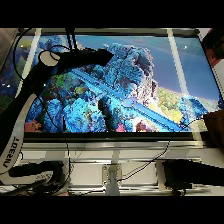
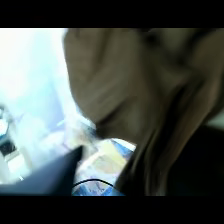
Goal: Fold the clothes and pants, and hang the long-sleeved shirts on hangers.
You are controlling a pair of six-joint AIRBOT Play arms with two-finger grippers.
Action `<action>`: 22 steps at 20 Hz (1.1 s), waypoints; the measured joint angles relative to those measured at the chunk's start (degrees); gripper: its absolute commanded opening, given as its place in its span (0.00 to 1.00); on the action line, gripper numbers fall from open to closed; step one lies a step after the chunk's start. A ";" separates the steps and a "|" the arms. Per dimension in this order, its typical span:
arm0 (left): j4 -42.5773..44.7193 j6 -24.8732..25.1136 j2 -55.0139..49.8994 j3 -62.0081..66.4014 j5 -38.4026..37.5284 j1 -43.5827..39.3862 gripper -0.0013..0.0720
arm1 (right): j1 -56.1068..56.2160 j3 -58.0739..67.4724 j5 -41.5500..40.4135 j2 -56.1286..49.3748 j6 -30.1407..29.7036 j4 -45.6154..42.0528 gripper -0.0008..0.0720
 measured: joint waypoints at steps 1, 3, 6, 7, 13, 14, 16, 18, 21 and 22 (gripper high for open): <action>0.00 -0.02 0.00 0.00 -0.02 0.00 0.94 | -0.17 -0.04 -0.22 0.00 2.45 -1.05 0.96; -0.02 0.00 0.00 0.00 0.00 0.00 0.94 | -0.39 -0.09 -0.63 0.00 5.70 -2.10 0.95; 0.00 0.00 0.00 0.02 -0.02 0.00 0.94 | -0.26 -0.09 -0.92 0.00 8.20 -1.55 0.80; 0.00 0.00 0.00 0.00 -0.02 0.00 0.94 | -0.09 -0.09 -1.01 0.00 8.66 -0.48 0.67; 0.00 0.37 0.00 0.02 0.07 0.07 0.94 | 3.23 2.91 4.87 0.59 11.19 4.37 0.62; 0.00 0.87 0.00 0.00 0.11 0.07 0.94 | 4.15 4.07 6.91 0.76 12.26 4.74 0.62; 0.00 1.38 0.00 0.00 0.24 0.11 0.94 | 5.97 6.32 9.53 1.42 14.36 5.07 0.62; 0.00 1.73 0.00 0.00 0.33 0.11 0.94 | 8.04 8.72 11.06 2.21 15.85 5.57 0.62; 0.00 1.97 0.00 0.00 0.57 0.11 0.94 | 12.04 13.05 11.41 2.86 16.57 8.37 0.03; 0.00 2.05 0.00 0.00 0.68 0.11 0.94 | 13.92 14.58 10.67 2.97 16.46 10.40 0.03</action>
